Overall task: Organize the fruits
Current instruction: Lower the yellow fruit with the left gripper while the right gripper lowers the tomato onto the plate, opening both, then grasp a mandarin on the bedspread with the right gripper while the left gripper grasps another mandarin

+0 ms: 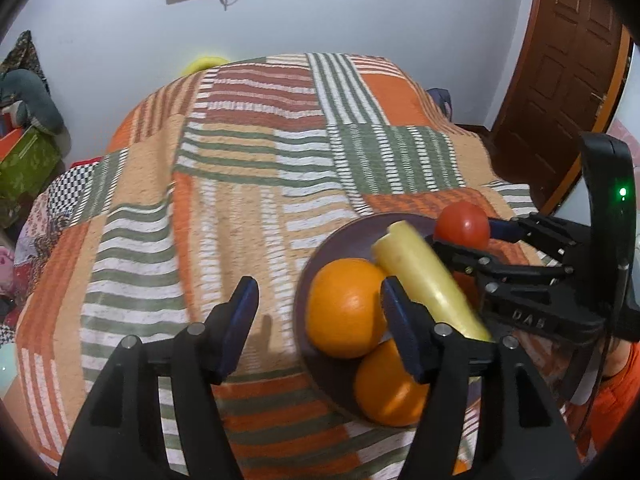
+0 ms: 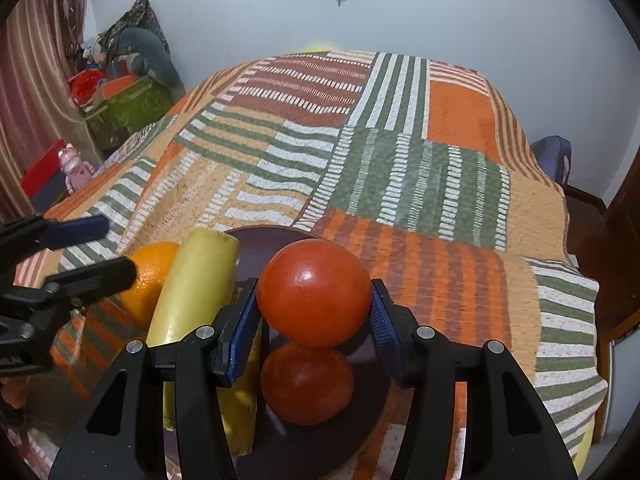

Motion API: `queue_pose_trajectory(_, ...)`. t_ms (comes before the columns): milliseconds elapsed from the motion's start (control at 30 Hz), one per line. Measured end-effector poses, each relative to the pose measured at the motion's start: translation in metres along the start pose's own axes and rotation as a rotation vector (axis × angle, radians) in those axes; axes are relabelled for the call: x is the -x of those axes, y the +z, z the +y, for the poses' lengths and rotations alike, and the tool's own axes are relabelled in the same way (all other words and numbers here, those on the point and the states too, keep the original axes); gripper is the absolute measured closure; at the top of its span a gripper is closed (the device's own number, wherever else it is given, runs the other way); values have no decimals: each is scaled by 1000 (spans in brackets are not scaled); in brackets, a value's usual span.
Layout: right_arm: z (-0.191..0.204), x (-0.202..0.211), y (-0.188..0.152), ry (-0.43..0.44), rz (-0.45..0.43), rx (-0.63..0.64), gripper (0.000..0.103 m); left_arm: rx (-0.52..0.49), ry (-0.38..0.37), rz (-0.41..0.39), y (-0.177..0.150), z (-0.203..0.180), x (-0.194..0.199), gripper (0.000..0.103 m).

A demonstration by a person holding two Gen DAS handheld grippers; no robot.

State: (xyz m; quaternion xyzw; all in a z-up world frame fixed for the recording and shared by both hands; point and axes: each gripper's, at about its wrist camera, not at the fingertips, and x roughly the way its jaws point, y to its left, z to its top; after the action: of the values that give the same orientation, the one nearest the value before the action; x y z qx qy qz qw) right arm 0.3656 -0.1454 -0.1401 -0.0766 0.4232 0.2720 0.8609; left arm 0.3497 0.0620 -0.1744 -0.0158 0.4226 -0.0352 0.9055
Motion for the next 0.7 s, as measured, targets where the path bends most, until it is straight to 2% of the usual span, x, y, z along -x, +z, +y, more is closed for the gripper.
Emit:
queue_pose_trajectory(167,0,-2,0,12,25,2,52,30,22,15,-8,19,1,40)
queue_pose_trajectory(300,0,8,-2,8,-7,3,47,47,31,25,-15,28,4,40)
queue_pose_trajectory(700,14,56,-15,-4,-57,15,46,26,34,18,-39,20,49,40)
